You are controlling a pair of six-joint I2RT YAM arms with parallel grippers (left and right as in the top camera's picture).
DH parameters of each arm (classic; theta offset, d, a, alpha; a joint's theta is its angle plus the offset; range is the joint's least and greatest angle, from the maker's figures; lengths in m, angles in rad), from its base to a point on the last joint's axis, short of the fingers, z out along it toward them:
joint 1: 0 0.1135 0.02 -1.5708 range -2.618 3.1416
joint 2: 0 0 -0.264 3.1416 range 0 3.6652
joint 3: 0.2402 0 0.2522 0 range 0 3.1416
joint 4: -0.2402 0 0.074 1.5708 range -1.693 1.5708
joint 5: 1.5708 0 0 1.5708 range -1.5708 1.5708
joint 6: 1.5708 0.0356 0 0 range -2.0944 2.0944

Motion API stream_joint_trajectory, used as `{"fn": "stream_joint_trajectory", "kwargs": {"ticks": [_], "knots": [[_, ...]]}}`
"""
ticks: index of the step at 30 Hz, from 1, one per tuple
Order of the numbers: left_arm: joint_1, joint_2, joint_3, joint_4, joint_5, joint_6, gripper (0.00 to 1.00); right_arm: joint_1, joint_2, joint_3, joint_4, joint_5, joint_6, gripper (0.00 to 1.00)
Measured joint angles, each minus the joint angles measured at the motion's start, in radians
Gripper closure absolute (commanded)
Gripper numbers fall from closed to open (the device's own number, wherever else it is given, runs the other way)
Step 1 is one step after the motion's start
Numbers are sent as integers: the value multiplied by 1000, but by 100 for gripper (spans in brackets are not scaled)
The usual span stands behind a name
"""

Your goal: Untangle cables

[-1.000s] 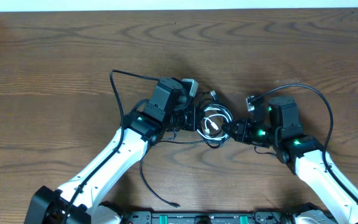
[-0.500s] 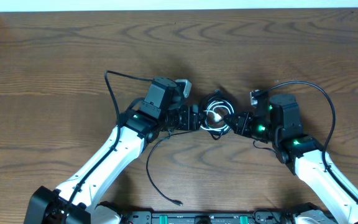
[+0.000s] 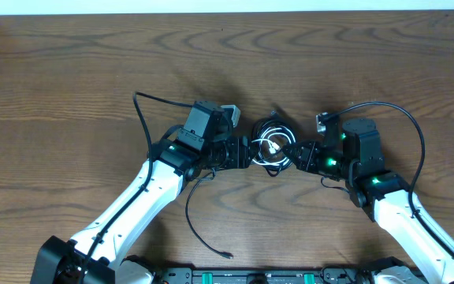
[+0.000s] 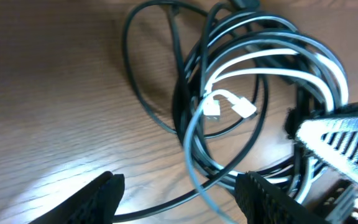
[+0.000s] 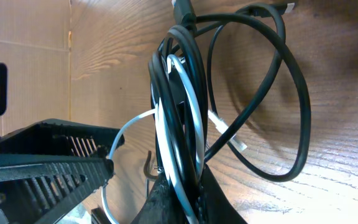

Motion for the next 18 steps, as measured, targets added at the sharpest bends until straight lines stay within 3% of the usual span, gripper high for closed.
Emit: {"fn": "stream_joint_trajectory", "kwargs": {"ticks": [2, 6, 9, 11, 14, 18], "knots": [[0, 0, 0, 8, 11, -46, 39, 0, 0, 0, 0, 0, -3, 99], [0, 0, 0, 15, 20, -162, 62, 0, 0, 0, 0, 0, -4, 99], [0, 0, 0, 21, 28, -248, 71, 0, 0, 0, 0, 0, -4, 99], [0, 0, 0, 32, 33, -346, 71, 0, 0, 0, 0, 0, -4, 99], [0, 0, 0, 39, 34, -446, 62, 0, 0, 0, 0, 0, -4, 99], [0, 0, 0, 39, 49, -524, 59, 0, 0, 0, -1, 0, -4, 99]]}}
